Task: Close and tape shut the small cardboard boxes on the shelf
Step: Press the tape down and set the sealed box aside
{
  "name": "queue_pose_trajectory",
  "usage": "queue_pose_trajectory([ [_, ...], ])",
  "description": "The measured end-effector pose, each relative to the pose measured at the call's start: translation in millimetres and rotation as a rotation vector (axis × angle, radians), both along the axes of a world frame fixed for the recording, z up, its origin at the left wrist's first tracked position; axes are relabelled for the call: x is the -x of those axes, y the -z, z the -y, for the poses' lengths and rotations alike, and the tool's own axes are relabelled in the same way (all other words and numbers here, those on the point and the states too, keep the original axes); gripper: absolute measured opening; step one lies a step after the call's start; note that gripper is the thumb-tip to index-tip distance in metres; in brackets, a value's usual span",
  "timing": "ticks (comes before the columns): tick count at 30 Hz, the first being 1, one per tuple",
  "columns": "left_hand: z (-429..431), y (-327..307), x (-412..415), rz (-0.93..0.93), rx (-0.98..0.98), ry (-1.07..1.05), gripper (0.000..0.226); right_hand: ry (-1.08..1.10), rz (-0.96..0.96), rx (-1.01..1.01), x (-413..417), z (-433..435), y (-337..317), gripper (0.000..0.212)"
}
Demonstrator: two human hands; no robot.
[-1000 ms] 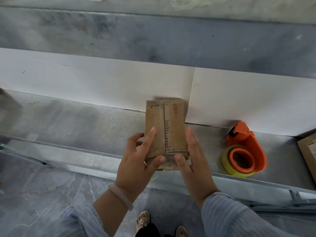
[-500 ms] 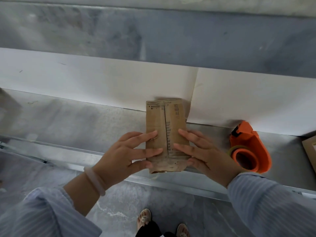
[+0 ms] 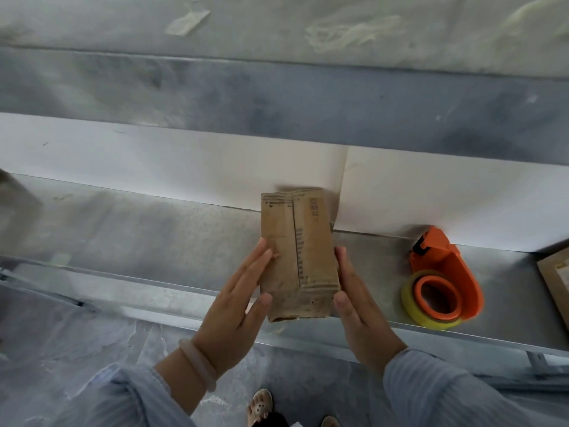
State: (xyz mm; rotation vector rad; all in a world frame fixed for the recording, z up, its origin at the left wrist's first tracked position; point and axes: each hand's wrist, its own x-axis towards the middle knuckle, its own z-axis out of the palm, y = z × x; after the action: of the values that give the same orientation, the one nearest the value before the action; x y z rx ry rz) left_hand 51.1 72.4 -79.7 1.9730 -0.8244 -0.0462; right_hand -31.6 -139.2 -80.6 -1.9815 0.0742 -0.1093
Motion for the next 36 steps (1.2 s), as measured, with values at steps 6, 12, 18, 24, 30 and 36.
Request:
queue_pose_trajectory([
  [6,58,-10,27,-0.668,0.486,-0.386,0.079,0.301,-0.1,-0.58,-11,-51,-7,0.066],
  [12,56,-6,26,-0.7,0.52,-0.378,0.057,0.433,-0.11,-0.617,-18,-53,-4,0.041],
  [18,53,-9,26,-0.793,0.509,-0.353,0.045,0.325,-0.195,-0.647,-14,-40,-4,0.046],
  [24,59,-14,24,-0.576,0.379,-0.406,0.057,0.4,-0.165,-0.506,-21,-49,-10,0.018],
  [30,37,-2,16,-0.266,0.141,-0.263,0.082,0.265,-0.079,-0.036,-15,-34,1,0.081],
  [36,23,10,0,0.007,-0.087,-0.188,0.084,0.142,-0.073,0.283,-16,-15,5,0.098],
])
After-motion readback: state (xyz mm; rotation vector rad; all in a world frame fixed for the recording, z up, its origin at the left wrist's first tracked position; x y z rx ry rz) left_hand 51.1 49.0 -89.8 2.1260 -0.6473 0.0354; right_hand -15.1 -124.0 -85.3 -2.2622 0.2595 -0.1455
